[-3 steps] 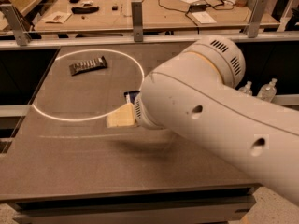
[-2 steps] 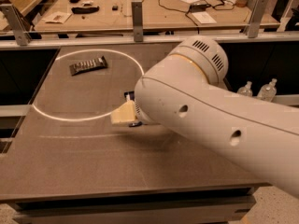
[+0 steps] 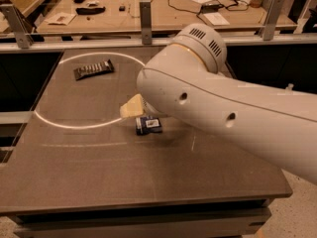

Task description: Pick rxbar blueberry

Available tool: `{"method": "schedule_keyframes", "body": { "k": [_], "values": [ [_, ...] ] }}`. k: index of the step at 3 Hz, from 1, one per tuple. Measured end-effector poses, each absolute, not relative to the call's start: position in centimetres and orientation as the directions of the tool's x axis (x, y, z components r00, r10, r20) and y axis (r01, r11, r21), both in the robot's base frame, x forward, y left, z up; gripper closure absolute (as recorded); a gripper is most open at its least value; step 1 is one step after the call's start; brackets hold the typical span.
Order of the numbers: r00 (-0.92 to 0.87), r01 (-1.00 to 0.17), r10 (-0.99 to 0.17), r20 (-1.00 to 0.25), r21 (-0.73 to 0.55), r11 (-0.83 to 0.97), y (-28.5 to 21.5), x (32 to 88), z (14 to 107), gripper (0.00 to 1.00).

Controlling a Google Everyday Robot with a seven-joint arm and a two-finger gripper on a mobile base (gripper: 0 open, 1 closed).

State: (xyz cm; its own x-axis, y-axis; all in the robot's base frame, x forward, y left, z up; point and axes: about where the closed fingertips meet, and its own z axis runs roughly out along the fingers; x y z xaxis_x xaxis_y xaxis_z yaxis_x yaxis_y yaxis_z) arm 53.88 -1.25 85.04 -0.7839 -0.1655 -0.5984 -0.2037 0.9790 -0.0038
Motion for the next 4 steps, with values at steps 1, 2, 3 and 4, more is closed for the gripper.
{"method": "schedule_keyframes", "body": {
  "k": [1,2,3,4],
  "values": [
    [-0.789,-0.213,-0.177,-0.588,-0.009,0.977,-0.1,54.4,84.4,0.0],
    [-0.798,-0.236,-0.195,-0.57,-0.001,0.972,1.3,54.0,83.3,0.0],
    [-0.802,-0.256,-0.208,-0.56,0.008,0.967,1.9,53.6,82.6,0.18],
    [-0.8,-0.274,-0.219,-0.559,0.016,0.962,2.0,53.4,82.2,0.41]
  ]
}}
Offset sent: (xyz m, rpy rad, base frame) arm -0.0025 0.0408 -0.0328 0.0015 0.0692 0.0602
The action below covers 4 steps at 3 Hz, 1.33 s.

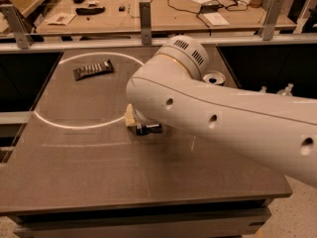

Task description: Pick rxbar blueberry

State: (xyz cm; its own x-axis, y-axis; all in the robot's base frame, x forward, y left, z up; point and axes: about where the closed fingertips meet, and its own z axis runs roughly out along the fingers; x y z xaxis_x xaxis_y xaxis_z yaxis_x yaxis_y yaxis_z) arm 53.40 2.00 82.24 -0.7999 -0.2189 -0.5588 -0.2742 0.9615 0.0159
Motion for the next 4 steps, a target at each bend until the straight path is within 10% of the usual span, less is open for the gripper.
{"method": "schedule_keyframes", "body": {
  "k": [2,4],
  "values": [
    [-0.8,-0.277,-0.22,-0.559,0.019,0.961,1.9,53.3,82.8,0.87],
    [-0.797,-0.305,-0.235,-0.556,0.035,0.952,1.2,53.0,84.2,1.0]
  ]
}}
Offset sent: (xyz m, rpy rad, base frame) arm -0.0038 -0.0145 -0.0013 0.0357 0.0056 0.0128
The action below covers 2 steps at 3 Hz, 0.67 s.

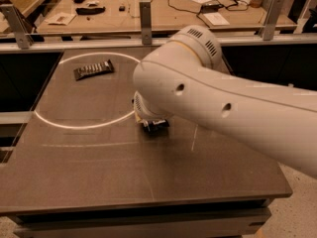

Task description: Pick rxbar blueberry

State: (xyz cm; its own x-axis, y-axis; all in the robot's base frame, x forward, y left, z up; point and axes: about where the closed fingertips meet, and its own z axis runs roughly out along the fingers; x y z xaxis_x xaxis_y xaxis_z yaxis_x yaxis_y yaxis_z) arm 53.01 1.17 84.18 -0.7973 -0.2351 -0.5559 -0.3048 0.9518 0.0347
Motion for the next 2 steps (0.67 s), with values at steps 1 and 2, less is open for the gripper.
{"method": "schedule_keyframes", "body": {
  "k": [1,2],
  "values": [
    [-0.792,-0.306,-0.17,-0.586,0.14,0.942,-1.9,53.5,88.4,1.0],
    [-0.794,-0.308,-0.088,-0.602,0.273,0.911,-5.7,54.0,91.4,1.0]
  ]
}}
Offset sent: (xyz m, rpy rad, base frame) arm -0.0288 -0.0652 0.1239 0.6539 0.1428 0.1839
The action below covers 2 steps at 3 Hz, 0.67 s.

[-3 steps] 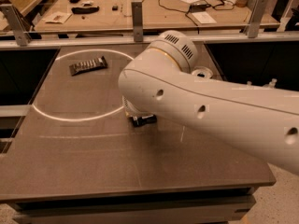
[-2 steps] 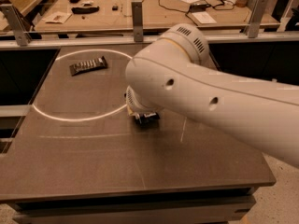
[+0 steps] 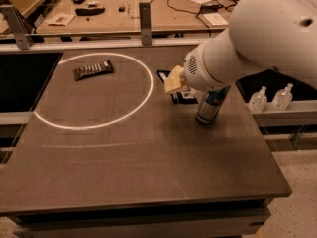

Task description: Pick rxbar blueberry

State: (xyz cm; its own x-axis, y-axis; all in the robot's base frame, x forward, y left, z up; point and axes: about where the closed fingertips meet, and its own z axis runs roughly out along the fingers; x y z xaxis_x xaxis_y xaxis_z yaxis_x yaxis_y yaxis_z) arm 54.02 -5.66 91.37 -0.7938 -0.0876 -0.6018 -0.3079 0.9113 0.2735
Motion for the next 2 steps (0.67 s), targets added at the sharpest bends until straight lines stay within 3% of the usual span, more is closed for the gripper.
{"method": "schedule_keyframes", "body": {
  "k": [2],
  "values": [
    [-0.808,-0.443,-0.049,-0.587,0.551,0.707,-5.1,51.9,96.1,1.0]
  ]
}}
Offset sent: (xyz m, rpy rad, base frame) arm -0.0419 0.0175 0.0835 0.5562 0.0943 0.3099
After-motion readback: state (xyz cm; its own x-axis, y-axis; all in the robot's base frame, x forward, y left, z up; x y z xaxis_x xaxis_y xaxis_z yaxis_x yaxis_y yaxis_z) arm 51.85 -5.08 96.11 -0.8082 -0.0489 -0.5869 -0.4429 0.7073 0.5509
